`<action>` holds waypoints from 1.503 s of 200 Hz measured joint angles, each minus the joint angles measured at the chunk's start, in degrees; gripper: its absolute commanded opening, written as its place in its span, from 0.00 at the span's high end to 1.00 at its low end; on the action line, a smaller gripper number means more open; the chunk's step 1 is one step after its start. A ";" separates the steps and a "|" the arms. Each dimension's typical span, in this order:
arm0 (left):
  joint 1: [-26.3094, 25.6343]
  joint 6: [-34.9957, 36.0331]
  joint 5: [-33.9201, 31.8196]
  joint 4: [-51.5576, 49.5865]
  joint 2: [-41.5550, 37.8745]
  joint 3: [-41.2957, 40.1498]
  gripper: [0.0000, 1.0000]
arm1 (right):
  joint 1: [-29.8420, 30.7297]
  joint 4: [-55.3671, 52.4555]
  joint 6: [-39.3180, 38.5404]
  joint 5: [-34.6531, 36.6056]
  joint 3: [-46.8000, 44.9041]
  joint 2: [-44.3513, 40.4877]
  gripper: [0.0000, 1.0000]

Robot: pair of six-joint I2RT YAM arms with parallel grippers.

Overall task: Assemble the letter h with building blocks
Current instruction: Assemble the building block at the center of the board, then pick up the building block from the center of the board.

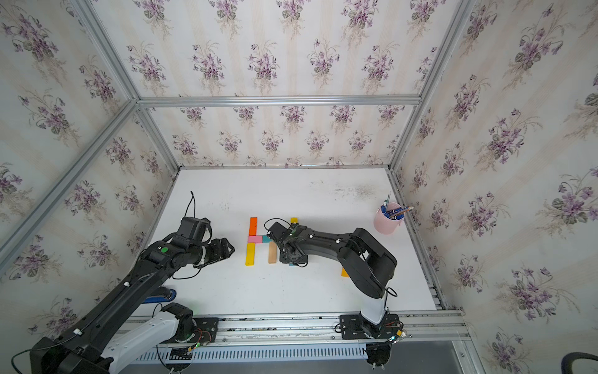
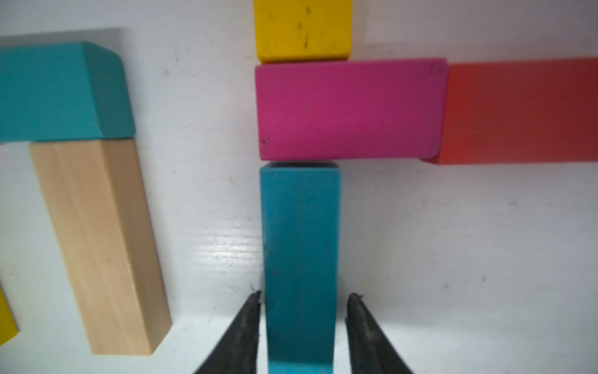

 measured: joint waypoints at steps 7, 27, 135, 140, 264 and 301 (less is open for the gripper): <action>0.00 0.00 0.00 -0.02 0.00 0.00 0.21 | 0.00 0.07 0.00 0.00 -0.17 -0.11 0.46; 0.00 0.00 0.00 -0.02 -0.07 0.00 0.21 | 0.13 -0.09 -0.22 -0.04 -0.42 -0.81 0.41; 0.00 -0.02 0.04 -0.42 -1.09 0.44 0.21 | -14.32 -3.76 -0.68 6.40 -14.45 -27.28 0.16; 0.00 -0.02 0.04 -0.42 -1.09 0.50 0.21 | -16.63 -3.76 -0.81 6.43 -16.85 -28.70 0.14; 0.00 -0.04 0.24 -0.17 -0.20 0.61 0.21 | -25.44 3.72 -7.76 -3.04 -29.81 -29.53 0.80; 0.00 -0.07 0.26 0.04 0.42 0.63 0.22 | -18.56 4.61 -8.74 -3.96 -24.90 -24.96 0.82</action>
